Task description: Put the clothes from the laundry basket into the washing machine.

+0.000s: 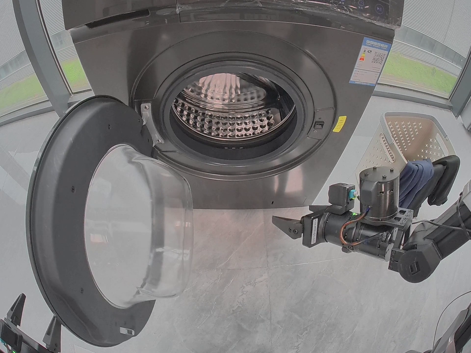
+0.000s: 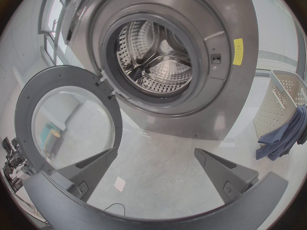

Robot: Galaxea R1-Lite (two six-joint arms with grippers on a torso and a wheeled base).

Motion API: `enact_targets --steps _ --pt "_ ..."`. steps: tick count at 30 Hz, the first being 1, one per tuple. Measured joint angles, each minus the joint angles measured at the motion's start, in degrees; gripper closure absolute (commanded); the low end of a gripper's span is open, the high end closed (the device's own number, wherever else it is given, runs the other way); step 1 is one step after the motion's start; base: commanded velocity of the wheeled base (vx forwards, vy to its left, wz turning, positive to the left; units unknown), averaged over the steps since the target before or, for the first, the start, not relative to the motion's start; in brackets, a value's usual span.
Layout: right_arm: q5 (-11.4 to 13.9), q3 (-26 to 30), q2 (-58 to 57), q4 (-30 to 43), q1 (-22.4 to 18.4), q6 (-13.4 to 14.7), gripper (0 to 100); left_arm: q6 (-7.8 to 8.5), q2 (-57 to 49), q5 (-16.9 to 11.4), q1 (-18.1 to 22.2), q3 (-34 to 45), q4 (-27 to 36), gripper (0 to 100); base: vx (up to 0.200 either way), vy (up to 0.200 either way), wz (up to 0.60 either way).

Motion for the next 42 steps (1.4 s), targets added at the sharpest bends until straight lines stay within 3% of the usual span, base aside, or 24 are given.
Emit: enact_targets --steps 8,17,32,37,42 --pt "-0.1 -2.4 2.8 -0.1 3.0 0.7 0 -0.01 0.0 0.0 0.0 0.0 0.0 0 0.000 0.000 0.00" --pt "-0.2 -14.1 9.8 -0.2 9.0 4.1 0 0.00 0.0 0.0 0.0 0.0 0.0 0 -0.067 0.000 0.00" --pt "-1.1 -24.9 19.4 -0.3 13.9 4.7 0 0.10 0.0 -0.1 0.0 0.0 0.0 0 0.000 0.000 0.00" --pt "-2.1 -28.1 22.0 -3.4 15.7 4.7 0 0.10 0.0 -0.1 0.0 0.0 0.0 0 0.000 0.000 0.00" --pt "-2.8 -29.2 23.0 -3.2 15.3 4.7 0 0.10 0.0 -0.1 0.0 0.0 0.0 0 0.000 0.000 0.00"
